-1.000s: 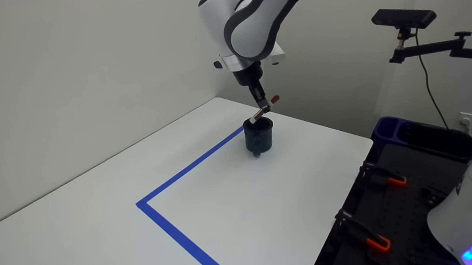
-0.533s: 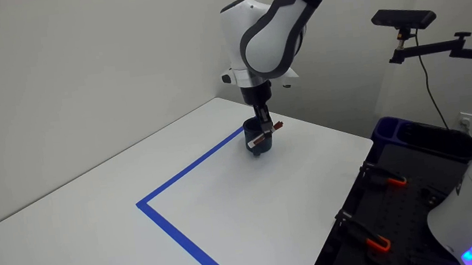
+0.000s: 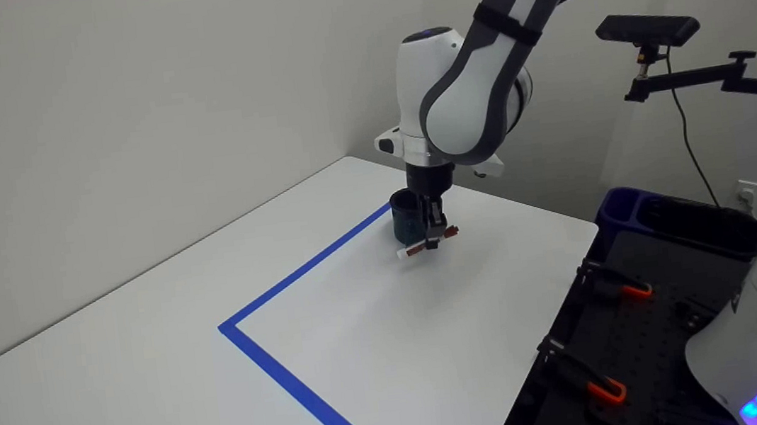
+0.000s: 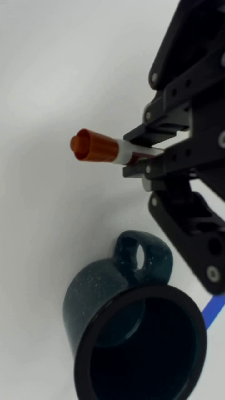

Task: Put the sharpie on the table

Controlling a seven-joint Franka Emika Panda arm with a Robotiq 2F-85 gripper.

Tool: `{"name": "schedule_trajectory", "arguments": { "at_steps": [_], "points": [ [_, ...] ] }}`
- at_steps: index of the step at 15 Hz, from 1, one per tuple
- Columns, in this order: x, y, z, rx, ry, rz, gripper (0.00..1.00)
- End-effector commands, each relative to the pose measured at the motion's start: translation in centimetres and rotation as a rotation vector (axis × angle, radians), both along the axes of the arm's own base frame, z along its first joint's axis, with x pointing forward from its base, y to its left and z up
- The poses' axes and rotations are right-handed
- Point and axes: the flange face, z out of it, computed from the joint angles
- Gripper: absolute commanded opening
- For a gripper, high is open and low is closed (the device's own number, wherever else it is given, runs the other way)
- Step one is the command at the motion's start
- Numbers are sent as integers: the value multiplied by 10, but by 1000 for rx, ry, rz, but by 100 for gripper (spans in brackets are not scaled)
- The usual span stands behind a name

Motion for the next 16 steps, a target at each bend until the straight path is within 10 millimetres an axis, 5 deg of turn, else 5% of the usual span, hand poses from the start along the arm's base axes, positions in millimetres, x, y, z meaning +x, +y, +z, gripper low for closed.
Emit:
{"name": "schedule_trajectory", "arguments": {
  "at_steps": [1,8,9,10,16],
  "points": [
    [2,-11,-21,25,-40,-12,5],
    [0,-17,-59,45,-48,-10,5],
    [0,-18,-60,46,-55,-12,44],
    [-1,-18,-58,43,-69,-13,45],
    [-25,-9,-16,22,-101,-43,89]
  ]
}}
